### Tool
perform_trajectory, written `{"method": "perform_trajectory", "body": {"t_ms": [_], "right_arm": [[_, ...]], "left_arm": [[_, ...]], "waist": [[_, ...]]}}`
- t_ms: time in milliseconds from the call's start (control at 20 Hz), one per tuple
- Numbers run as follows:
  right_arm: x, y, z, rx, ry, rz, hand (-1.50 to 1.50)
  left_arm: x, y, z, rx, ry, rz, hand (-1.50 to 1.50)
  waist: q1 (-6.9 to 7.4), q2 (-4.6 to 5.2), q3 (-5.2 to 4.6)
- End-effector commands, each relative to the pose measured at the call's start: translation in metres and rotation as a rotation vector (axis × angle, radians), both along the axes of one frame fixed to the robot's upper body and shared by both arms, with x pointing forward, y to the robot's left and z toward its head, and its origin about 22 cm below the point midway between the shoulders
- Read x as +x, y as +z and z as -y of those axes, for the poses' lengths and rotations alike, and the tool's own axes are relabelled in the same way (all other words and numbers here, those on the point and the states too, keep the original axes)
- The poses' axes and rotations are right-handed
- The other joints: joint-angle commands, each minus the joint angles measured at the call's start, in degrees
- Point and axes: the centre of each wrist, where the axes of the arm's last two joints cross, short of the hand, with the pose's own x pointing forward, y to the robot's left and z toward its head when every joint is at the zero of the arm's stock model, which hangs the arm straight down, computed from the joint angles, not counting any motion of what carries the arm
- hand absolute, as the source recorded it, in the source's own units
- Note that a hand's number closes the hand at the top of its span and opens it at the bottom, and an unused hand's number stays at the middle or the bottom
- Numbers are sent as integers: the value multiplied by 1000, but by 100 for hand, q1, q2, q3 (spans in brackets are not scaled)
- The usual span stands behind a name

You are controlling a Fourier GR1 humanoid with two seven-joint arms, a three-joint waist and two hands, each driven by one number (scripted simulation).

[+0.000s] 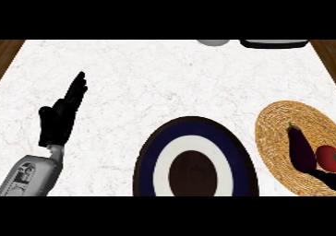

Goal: Pick the tomato from the placemat and place it in the plate

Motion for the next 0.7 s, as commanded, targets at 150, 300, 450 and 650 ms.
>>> {"method": "perform_trajectory", "body": {"t_ms": [150,300,450,650], "right_arm": [[-14,70,30,-270,-57,-319,-150],[-7,90,15,-269,-65,-453,-150],[-2,105,25,-255,-56,-506,-150],[2,97,24,-271,-75,-621,-150]], "left_arm": [[5,17,7,7,-10,4,0],[5,1,7,-1,-11,10,0],[-3,-3,2,-2,-9,-2,0],[-5,-4,-8,0,-25,-9,0]], "waist": [[-6,-14,-11],[48,18,-13],[80,10,0],[97,13,3]]}}
